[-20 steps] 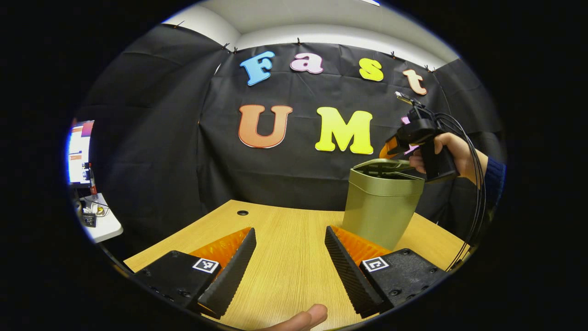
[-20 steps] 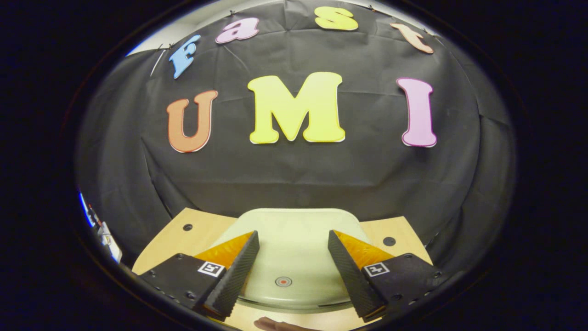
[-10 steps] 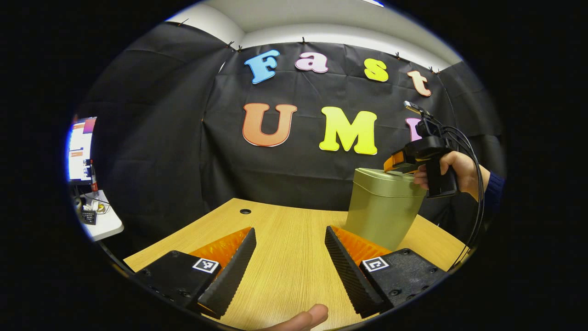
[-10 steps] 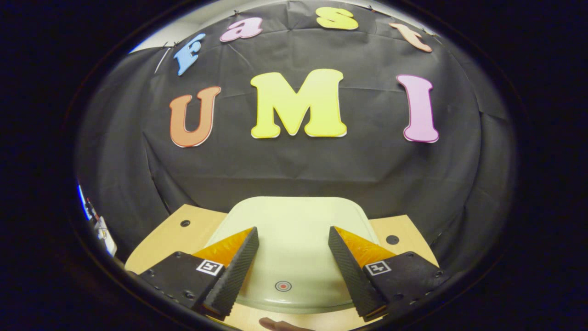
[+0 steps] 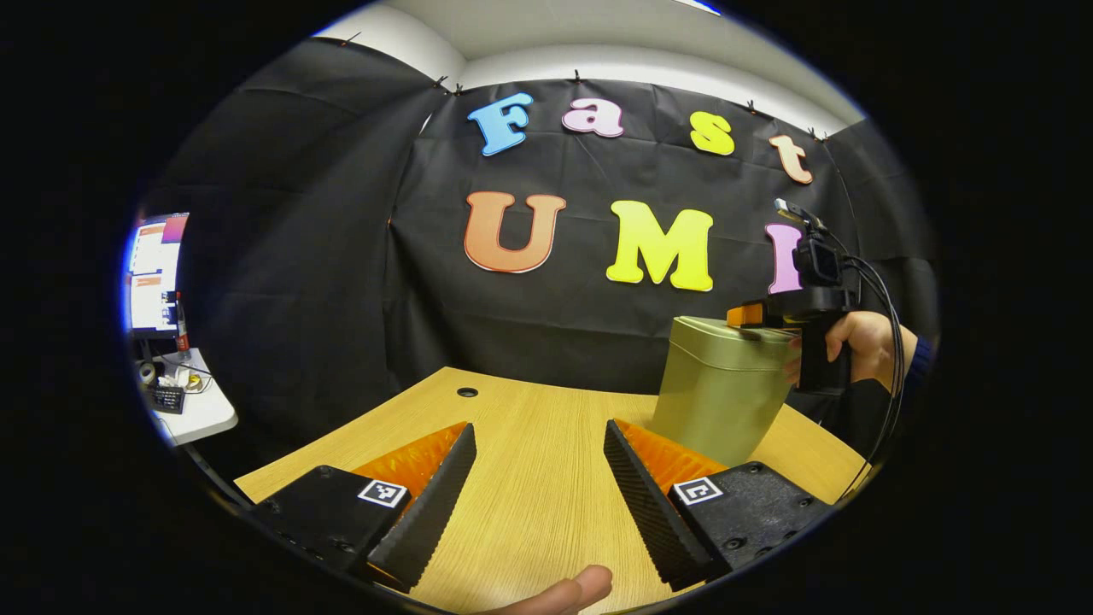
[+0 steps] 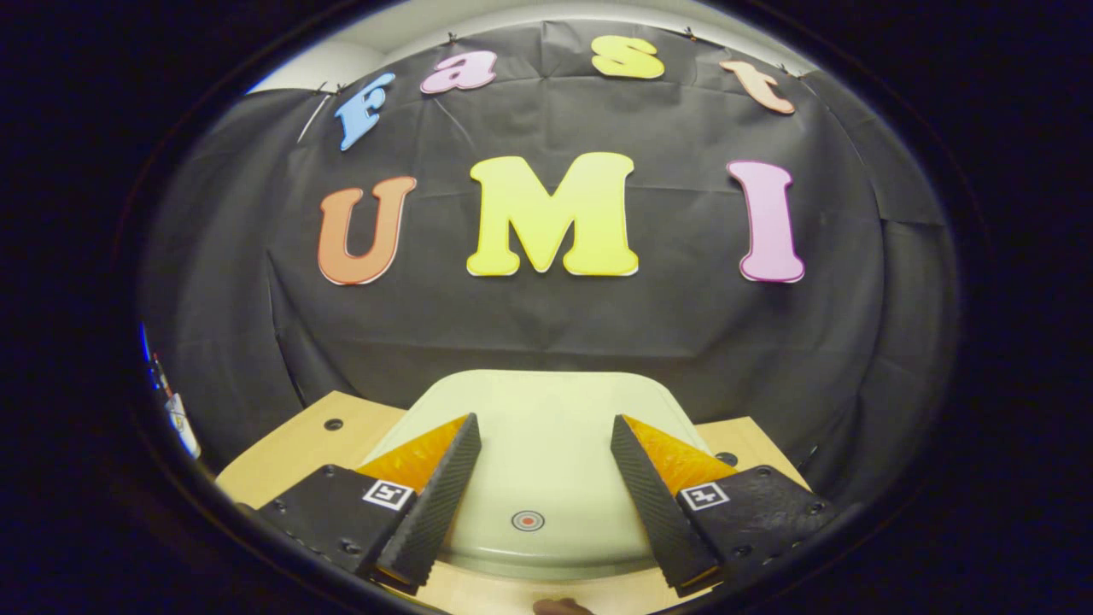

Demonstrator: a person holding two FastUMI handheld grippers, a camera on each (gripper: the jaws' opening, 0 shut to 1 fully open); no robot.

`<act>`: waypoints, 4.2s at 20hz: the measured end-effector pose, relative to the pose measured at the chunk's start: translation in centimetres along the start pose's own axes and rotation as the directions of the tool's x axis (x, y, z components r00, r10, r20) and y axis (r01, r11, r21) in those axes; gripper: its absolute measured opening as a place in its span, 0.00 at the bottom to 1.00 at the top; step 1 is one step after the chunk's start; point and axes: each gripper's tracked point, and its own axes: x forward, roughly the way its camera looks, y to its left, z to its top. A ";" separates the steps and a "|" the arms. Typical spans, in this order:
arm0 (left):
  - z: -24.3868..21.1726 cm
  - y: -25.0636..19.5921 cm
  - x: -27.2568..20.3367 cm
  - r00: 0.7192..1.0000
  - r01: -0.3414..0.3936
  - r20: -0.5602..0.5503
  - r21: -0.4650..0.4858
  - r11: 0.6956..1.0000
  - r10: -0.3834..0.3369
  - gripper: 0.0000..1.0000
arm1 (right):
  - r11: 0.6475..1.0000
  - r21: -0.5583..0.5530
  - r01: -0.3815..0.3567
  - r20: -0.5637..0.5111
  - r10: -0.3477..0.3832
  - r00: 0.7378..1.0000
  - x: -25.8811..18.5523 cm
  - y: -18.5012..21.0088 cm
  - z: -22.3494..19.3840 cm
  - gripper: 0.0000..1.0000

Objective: Press the lid of the desktop garbage bin to open it, pick up the crumpled paper on the desktop and throw it into the bin, then pick up the pop can on the desktop and drop it into the bin, and finally close the garbage bin lid.

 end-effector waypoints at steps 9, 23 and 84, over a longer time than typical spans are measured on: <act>-0.7 0.2 0.3 1.000 -0.010 -0.014 -0.007 1.000 0.009 0.97 | 1.000 0.028 0.004 0.068 -0.006 0.998 -1.0 0.0 -0.7 0.98; -0.5 -1.3 0.5 1.000 0.024 0.012 0.018 1.000 -0.024 0.97 | 0.989 0.129 0.068 0.105 -0.082 0.991 -9.6 -4.3 2.8 0.92; -4.7 -13.0 -2.9 0.995 0.096 0.007 0.150 0.984 -0.098 0.97 | 0.993 -0.121 -0.002 0.268 0.034 0.963 -29.2 -2.5 -15.5 0.95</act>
